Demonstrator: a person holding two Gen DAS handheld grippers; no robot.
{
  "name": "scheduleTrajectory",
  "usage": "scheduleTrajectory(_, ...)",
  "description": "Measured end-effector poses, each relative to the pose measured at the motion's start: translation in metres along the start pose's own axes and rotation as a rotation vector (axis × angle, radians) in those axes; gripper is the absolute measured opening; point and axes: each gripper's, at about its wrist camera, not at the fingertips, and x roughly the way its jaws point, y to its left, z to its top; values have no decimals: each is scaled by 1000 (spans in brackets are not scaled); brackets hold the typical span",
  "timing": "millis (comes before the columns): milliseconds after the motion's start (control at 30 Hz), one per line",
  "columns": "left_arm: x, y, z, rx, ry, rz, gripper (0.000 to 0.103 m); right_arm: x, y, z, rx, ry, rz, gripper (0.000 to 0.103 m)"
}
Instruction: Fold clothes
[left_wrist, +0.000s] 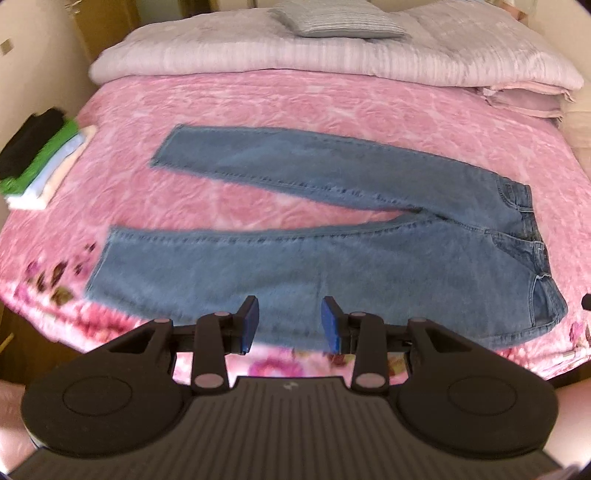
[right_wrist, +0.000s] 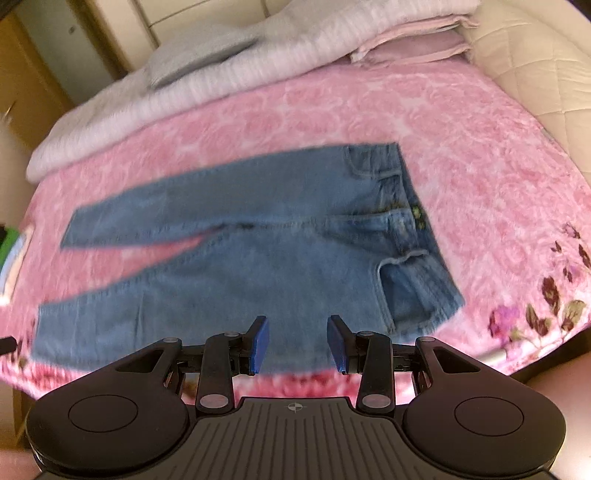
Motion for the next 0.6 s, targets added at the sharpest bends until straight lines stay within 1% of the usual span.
scheduleTrajectory(167, 40, -13, 59, 82, -12, -66, 33, 25, 1, 35, 50, 13, -55, 39)
scheduleTrajectory(333, 87, -23, 113, 185, -11, -143, 33, 46, -3, 64, 104, -9, -94, 39)
scheduleTrajectory(433, 115, -32, 138, 252, -4, -209, 33, 58, -13, 74, 137, -21, -83, 39)
scheduleTrajectory(600, 152, -51, 164, 338, 3, -268, 33, 83, -24, 93, 125, 7, -60, 39)
